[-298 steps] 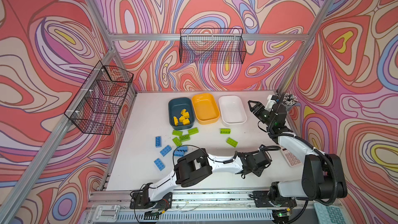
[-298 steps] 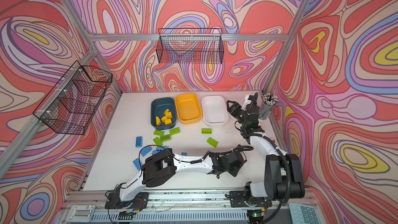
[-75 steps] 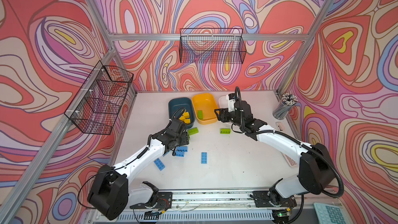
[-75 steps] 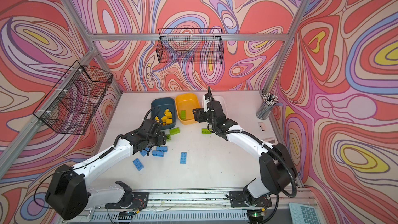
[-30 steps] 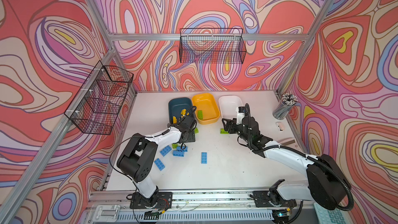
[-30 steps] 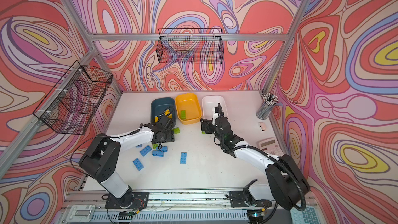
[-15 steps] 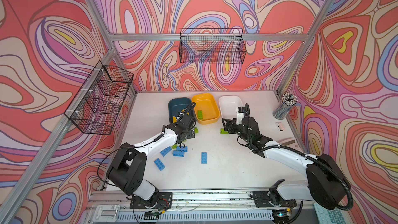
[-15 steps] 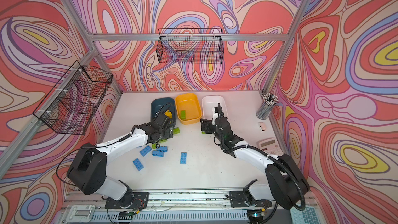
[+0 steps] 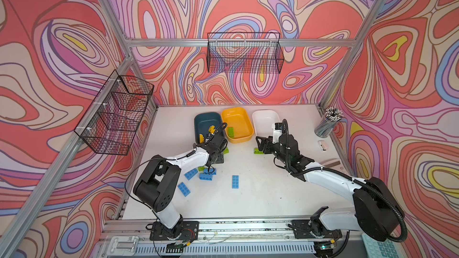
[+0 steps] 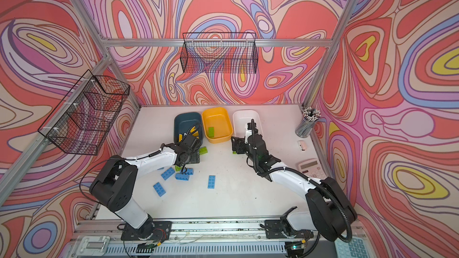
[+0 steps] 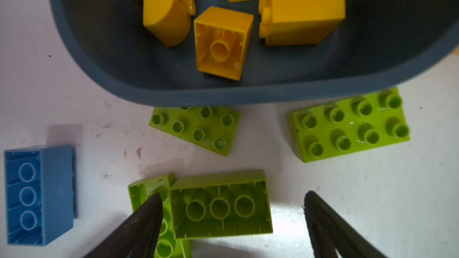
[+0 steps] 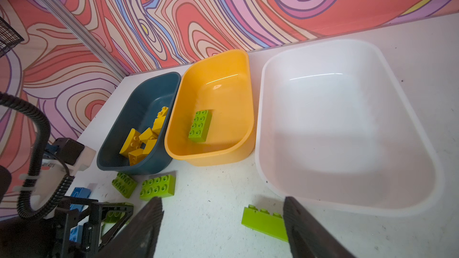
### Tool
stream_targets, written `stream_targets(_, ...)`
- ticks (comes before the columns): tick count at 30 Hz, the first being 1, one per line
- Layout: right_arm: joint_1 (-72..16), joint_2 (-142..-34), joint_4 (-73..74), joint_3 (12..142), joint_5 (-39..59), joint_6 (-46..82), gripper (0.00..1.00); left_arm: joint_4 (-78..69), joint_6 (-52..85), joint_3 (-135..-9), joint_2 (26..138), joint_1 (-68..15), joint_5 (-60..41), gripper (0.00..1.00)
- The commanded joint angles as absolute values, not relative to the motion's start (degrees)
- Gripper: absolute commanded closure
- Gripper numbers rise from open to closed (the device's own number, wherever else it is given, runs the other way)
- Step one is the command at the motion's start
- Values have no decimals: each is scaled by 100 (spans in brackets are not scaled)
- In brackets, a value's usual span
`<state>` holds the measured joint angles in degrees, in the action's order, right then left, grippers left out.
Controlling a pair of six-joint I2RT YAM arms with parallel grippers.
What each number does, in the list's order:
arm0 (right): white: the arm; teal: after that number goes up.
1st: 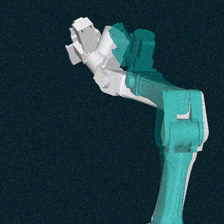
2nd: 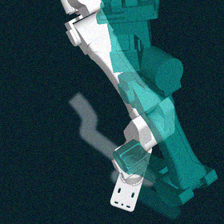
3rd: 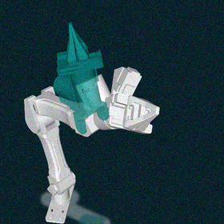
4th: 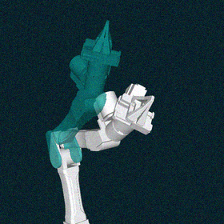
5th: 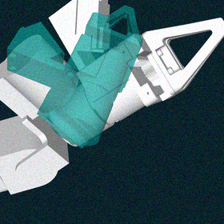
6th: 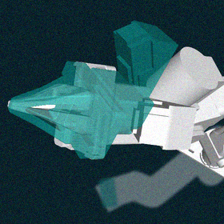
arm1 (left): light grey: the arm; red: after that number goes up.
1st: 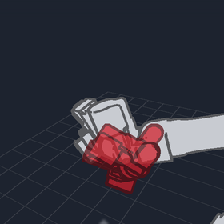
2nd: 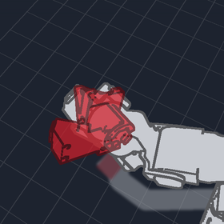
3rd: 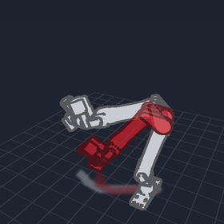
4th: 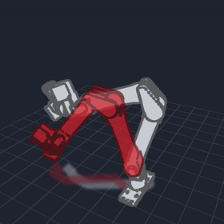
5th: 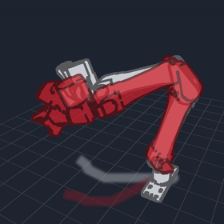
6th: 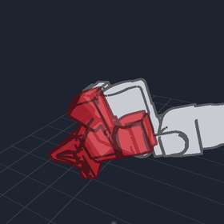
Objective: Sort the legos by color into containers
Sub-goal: 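Lower the left gripper onto an upturned lime-green brick and close it, then lift the green brick with the left gripper over the yellow bin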
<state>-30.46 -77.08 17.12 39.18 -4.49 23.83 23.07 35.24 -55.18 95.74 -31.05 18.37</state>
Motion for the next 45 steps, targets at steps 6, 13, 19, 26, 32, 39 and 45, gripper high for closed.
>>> stream_targets(6, -3032, -7805, 1746, 3885, -429, 2399, 20, 2091, 3691, -5451, 9890, -3076, 1767, 12)
stream_targets(13, -3032, -7855, 1741, 3903, -422, 2399, 20, 1967, 3730, -5440, 10013, -3059, 1663, 15)
stream_targets(19, -3033, -7872, 1749, 3907, -422, 2399, 20, 1910, 3697, -5488, 9993, -3059, 1594, 35)
stream_targets(26, -3033, -7866, 1745, 3902, -429, 2406, 20, 1990, 3666, -5528, 9749, -3059, 1606, 48)
stream_targets(32, -3037, -7908, 1808, 3894, -346, 2466, 19, 2157, 3618, -5634, 9047, -3117, 1374, 49)
stream_targets(39, -3034, -7879, 1848, 3876, -284, 2505, 20, 2447, 3420, -6391, 8678, -3144, 951, 49)
stream_targets(45, -3032, -7815, 1837, 3867, -256, 2505, 20, 2704, 3007, -7511, 9398, -3138, 999, 49)
